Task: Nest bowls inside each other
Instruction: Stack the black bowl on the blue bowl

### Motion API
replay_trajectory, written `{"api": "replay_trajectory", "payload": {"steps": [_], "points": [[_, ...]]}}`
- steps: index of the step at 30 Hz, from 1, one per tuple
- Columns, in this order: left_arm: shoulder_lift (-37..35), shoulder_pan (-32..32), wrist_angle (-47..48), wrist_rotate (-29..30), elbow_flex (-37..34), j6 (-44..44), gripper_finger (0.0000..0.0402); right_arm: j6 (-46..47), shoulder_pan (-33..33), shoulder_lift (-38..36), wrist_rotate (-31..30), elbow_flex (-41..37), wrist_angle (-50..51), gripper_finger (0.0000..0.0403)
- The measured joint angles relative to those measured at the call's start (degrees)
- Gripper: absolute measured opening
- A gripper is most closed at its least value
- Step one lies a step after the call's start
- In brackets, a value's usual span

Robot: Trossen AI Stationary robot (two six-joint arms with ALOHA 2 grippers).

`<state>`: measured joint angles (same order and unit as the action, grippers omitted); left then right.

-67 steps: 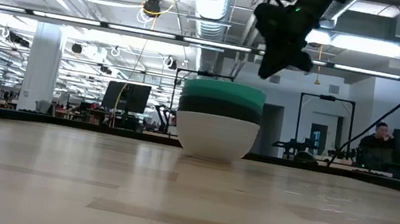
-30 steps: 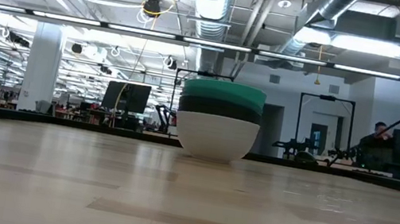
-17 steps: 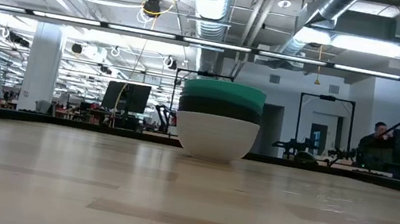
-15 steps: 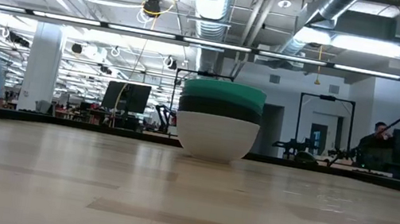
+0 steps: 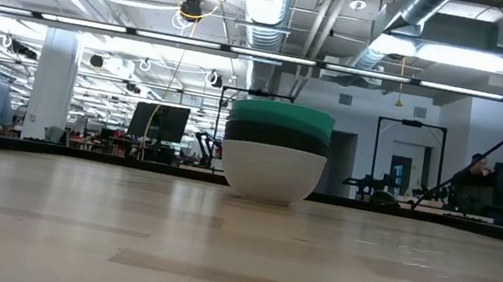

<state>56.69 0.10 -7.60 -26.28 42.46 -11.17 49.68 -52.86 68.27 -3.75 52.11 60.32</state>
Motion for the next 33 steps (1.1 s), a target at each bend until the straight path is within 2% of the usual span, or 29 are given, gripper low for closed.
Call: {"api": "replay_trajectory", "payload": {"steps": [7,15,23,27,33], "points": [[0.0,0.0,0.6,0.8,1.7,-1.0,0.0112,-5.4,2.8,0.0,-0.2,-0.4,0.3,0.0064],[0.0,0.0,1.0,1.8,2.7,0.5,0.0112,-6.4,5.5,-0.1,0.8,-1.2,-2.8,0.0064],[0.0,0.0,1.7,2.2,2.7,0.5,0.0112,-2.1,9.2,0.0,8.9,-7.9,-10.3,0.0064],[0.0,0.0,1.9,2.3,2.7,-0.1,0.0112,-1.8,11.6,0.0,8.4,-8.0,-10.2,0.0064],[0.0,0.0,1.9,2.3,2.7,-0.9,0.0112,-6.5,14.2,0.0,8.6,-8.0,-10.2,0.0064]]}}
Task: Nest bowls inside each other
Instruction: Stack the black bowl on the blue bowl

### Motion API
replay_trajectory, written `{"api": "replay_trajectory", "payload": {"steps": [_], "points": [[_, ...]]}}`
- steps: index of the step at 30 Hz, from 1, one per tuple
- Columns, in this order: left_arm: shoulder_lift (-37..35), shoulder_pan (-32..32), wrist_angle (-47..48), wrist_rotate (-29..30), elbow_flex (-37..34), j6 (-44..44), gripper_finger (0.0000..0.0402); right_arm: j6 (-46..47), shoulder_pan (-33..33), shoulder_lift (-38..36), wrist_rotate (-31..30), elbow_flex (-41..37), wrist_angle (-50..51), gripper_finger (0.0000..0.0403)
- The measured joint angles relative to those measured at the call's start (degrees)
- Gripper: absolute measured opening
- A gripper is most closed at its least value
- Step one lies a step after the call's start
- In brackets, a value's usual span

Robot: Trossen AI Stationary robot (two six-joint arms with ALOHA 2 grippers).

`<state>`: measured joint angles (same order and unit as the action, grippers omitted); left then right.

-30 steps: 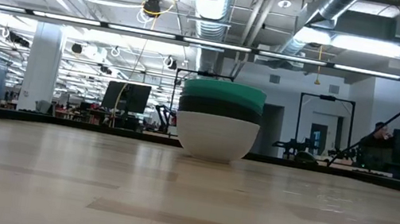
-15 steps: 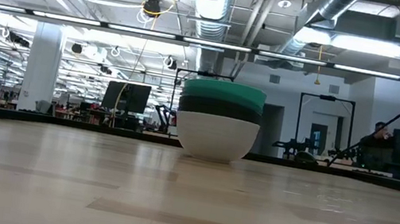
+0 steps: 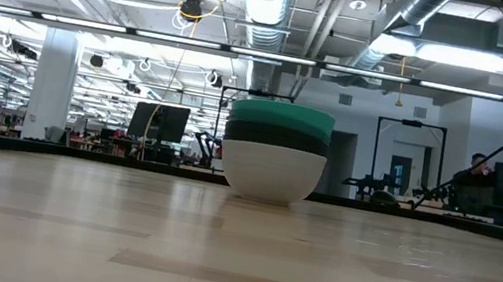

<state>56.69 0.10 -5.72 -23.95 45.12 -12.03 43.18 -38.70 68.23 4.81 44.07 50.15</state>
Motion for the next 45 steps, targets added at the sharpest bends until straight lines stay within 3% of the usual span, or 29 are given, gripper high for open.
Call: {"api": "replay_trajectory", "payload": {"steps": [11,24,45], "points": [[0.0,0.0,0.3,0.4,0.0,-0.7,0.0112,-3.3,0.9,0.0,3.4,0.0,0.7,0.0064],[0.0,0.0,0.2,1.9,0.0,-1.1,0.0112,-11.6,0.5,0.0,2.7,0.0,5.4,0.0064],[0.0,0.0,0.2,3.0,0.0,-2.2,0.0112,-11.3,0.5,0.0,2.7,0.1,5.1,0.0064]]}}
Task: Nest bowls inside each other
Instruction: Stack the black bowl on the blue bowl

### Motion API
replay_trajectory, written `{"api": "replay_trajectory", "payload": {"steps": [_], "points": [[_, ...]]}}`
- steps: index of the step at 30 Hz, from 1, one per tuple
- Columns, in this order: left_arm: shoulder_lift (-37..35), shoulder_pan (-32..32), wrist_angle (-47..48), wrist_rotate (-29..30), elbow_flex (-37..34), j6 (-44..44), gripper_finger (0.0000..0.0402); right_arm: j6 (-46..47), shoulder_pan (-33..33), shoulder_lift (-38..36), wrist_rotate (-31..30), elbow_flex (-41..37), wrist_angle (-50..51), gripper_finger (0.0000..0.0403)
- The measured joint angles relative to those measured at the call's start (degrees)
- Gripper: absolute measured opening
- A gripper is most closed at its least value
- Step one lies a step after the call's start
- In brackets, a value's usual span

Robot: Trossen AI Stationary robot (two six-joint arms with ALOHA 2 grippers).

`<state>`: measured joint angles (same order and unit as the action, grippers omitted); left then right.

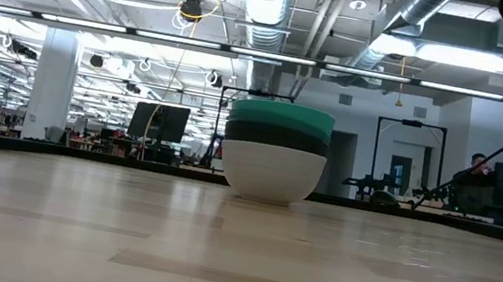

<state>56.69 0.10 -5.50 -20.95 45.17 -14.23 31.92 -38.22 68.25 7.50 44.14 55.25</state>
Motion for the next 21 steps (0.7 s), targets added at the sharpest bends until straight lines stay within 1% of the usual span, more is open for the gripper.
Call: {"api": "replay_trajectory", "payload": {"steps": [8,11,13,16,21], "points": [[0.0,0.0,0.0,0.7,0.0,-0.6,0.0112,-0.5,0.2,0.0,1.2,0.0,0.9,0.0064],[0.0,0.0,0.0,0.7,0.0,-1.3,0.0112,-2.3,0.5,0.0,3.2,0.0,-1.0,0.0064],[0.0,0.0,0.0,0.8,0.0,-1.3,0.0112,-2.2,0.5,0.0,3.5,0.0,-3.2,0.0064],[0.0,0.0,0.0,0.8,0.0,-1.5,0.0112,-1.1,0.8,0.0,3.9,0.0,-5.8,0.0064],[0.0,0.0,0.0,0.8,0.0,-1.5,0.0112,4.3,2.3,0.0,4.7,0.1,-5.8,0.0064]]}}
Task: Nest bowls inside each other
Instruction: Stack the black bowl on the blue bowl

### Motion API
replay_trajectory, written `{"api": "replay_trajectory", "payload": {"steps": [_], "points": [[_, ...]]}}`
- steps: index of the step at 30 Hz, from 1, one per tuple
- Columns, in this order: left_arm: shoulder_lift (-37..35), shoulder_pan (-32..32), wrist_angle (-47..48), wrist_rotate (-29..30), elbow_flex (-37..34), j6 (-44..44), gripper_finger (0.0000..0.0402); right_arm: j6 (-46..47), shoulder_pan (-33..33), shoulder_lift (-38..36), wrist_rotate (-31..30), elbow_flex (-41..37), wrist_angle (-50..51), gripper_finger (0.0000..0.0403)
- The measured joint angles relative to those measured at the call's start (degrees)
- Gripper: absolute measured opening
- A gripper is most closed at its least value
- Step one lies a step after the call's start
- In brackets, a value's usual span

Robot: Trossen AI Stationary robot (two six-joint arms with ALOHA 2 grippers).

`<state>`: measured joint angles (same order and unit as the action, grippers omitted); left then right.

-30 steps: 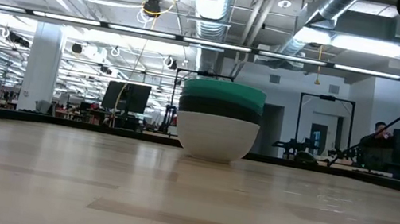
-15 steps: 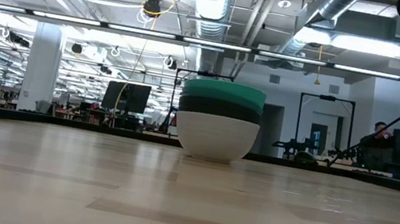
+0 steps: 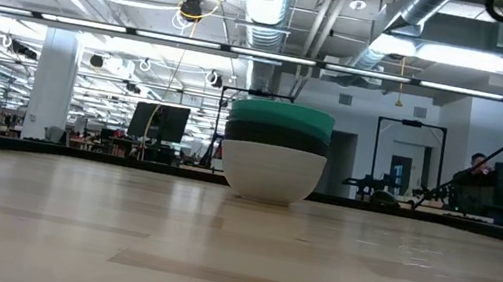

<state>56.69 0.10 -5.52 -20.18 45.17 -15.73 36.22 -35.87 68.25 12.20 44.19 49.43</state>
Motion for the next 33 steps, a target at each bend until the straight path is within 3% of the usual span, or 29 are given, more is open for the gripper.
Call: {"api": "replay_trajectory", "payload": {"steps": [4,12,26,33], "points": [[0.0,0.0,0.0,0.0,0.0,0.0,0.0112,2.7,1.3,0.0,0.2,0.0,-0.9,0.0064],[0.0,0.0,0.0,-0.1,0.0,0.0,0.0112,-2.0,3.8,0.0,4.4,0.0,-0.9,0.0072],[0.0,0.0,0.0,-0.1,0.0,0.0,0.0112,-2.3,3.8,0.5,0.8,0.0,-0.9,0.0186],[0.0,0.0,0.0,-0.2,0.0,0.0,0.0112,-1.8,1.9,2.9,-1.7,-0.8,-2.4,0.0207]]}}
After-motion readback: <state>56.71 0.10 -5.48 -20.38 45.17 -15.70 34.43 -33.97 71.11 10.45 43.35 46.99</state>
